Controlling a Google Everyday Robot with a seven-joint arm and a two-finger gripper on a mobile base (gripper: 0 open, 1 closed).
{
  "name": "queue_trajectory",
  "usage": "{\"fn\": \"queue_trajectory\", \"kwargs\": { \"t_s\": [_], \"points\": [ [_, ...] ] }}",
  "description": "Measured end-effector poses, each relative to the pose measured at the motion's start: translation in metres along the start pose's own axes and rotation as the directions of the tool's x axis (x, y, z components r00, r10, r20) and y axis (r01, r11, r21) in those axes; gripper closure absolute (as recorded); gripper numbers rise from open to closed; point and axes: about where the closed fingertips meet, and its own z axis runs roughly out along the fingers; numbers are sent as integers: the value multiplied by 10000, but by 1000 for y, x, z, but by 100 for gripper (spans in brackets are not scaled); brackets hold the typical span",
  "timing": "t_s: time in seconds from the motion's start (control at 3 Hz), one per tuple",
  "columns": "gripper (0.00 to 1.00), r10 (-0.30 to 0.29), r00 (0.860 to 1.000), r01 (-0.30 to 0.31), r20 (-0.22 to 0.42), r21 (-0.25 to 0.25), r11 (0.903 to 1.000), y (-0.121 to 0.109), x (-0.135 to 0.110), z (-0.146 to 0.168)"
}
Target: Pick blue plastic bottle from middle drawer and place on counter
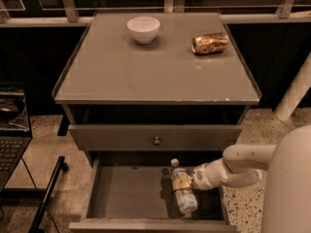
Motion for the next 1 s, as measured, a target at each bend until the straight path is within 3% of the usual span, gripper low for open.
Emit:
{"fn": "queue_trajectory", "kwargs": {
  "t_s": [0.33,0.67,1.0],
  "points": [
    [100,-1,10000,1,-2,-1,10000,0,0,0],
    [100,-554,9972,552,507,50,9985,21,11,-10],
    [100,-1445,9754,1353,1663,659,9886,46,42,-43]
  ]
}}
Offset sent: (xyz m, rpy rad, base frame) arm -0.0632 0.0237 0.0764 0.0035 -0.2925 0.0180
